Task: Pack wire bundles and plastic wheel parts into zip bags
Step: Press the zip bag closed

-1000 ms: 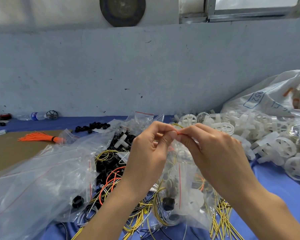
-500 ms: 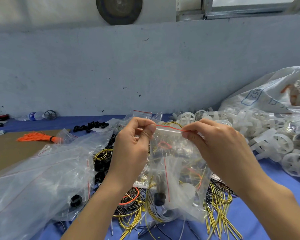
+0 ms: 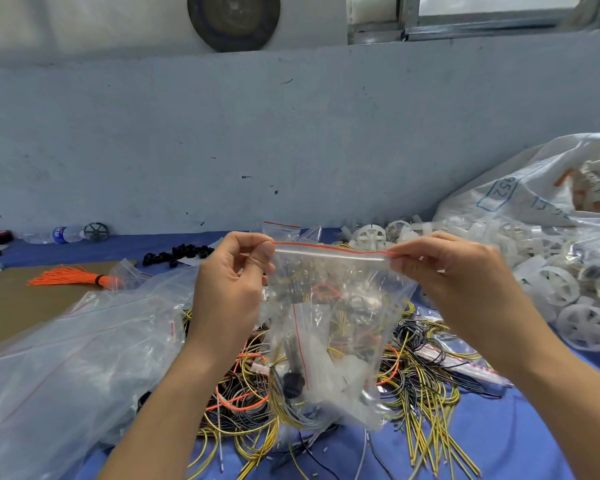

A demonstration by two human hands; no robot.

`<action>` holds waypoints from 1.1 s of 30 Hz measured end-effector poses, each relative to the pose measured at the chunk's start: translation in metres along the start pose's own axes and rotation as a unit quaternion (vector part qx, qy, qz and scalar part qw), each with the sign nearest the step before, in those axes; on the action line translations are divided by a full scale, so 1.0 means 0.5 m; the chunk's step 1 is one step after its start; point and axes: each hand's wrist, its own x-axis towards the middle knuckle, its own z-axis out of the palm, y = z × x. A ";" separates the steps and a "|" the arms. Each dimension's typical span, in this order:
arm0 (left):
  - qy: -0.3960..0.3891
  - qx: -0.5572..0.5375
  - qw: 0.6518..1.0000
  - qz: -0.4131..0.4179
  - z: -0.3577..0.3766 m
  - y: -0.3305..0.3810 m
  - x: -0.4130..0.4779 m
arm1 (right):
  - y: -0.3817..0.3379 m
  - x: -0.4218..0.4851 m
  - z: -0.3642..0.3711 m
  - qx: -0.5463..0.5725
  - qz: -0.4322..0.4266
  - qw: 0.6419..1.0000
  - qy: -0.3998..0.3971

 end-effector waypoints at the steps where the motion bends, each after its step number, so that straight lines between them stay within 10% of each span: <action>1: 0.001 0.003 1.000 -0.001 -0.002 -0.001 0.001 | -0.002 0.000 0.000 0.031 0.015 0.999 -0.003; 8: -0.008 -0.005 1.000 0.000 -0.010 -0.006 0.003 | -0.002 0.000 -0.003 0.317 0.159 0.935 -0.020; 17: -0.066 0.032 0.995 0.065 -0.007 0.015 -0.001 | 0.014 0.002 -0.048 0.426 0.183 0.884 0.059; 33: -0.210 -0.123 0.965 0.101 0.245 0.220 0.019 | 0.017 -0.065 -0.382 0.327 0.146 0.909 0.215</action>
